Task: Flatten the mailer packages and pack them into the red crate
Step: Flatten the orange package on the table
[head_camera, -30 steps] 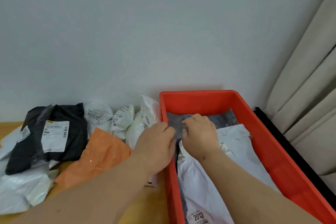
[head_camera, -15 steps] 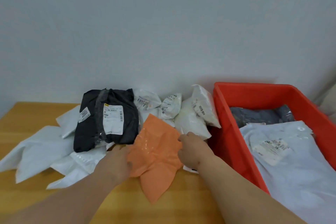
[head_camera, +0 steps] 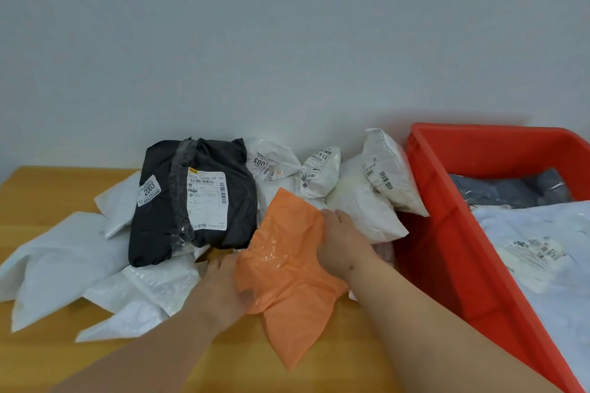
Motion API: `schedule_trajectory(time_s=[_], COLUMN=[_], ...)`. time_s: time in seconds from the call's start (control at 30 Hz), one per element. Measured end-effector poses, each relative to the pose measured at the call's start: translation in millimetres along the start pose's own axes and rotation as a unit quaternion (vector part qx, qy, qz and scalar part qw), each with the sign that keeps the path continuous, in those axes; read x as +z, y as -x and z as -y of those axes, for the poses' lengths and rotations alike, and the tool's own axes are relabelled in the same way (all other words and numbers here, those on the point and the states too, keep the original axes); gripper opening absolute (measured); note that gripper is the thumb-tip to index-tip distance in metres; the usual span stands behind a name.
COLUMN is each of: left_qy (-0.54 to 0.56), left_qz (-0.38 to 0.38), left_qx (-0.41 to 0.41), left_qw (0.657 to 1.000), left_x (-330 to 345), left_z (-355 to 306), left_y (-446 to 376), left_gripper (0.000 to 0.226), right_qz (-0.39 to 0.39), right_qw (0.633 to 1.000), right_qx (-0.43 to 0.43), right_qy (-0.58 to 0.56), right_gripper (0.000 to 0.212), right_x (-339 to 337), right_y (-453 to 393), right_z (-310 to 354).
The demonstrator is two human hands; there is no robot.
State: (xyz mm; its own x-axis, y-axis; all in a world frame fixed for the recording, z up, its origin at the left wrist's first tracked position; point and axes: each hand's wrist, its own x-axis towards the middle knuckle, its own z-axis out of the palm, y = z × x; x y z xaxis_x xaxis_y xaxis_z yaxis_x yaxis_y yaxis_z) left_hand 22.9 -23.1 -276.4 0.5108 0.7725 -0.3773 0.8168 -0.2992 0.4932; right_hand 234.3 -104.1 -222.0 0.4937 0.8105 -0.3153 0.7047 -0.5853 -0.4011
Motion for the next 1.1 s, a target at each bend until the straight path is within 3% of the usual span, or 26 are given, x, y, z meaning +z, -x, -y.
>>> schedule_trajectory(time_s=[0.17,0.37,0.47,0.53,0.63,0.7,0.77,0.83,0.93,1.03,1.1], left_qy=[0.051,0.092,0.133,0.165,0.136,0.108,0.098,0.100,0.072,0.004,-0.080], left_qz=[-0.009,-0.064,-0.094,-0.134,-0.228,-0.297,-0.356,-0.394,-0.425,-0.382,-0.301], left_qx=[-0.072,-0.073,-0.027,0.009,0.071,0.120,0.160,0.199,0.267,0.305,0.304], left_qw=[0.996,0.991,0.986,0.977,0.961,0.941,0.915,0.892,0.862,0.872,0.900], left_x=[15,22,18,15,12,10,11,16,31,52,67], left_z=[2,3,-2,-4,-3,-5,-6,-1,18,49,70], left_y=[-22,-27,-15,-6,3,11,26,44,84,126,148], left_gripper=[0.078,0.049,0.016,0.004,0.017,0.022,0.018,0.011,0.016,0.034,0.039], right_qz=[-0.013,-0.057,-0.094,-0.104,-0.118,-0.131,-0.154,-0.180,-0.217,-0.178,-0.138], right_qw=[0.997,0.986,0.983,0.977,0.970,0.944,0.909,0.892,0.911,0.953,0.977], right_qx=[0.023,-0.004,-0.030,-0.020,0.000,-0.010,-0.011,-0.036,-0.060,-0.035,-0.027], right_qy=[-0.067,-0.154,-0.153,-0.183,-0.211,-0.303,-0.388,-0.413,-0.345,-0.244,-0.159], right_gripper=[0.067,0.029,0.012,0.016,0.020,0.029,0.044,0.039,0.003,0.026,0.029], right_x=[17,25,18,13,5,0,2,12,36,67,87], right_y=[-14,-12,0,10,27,49,74,99,141,172,188], right_z=[-8,-15,-16,-17,-19,-21,-27,-32,-40,-51,-57])
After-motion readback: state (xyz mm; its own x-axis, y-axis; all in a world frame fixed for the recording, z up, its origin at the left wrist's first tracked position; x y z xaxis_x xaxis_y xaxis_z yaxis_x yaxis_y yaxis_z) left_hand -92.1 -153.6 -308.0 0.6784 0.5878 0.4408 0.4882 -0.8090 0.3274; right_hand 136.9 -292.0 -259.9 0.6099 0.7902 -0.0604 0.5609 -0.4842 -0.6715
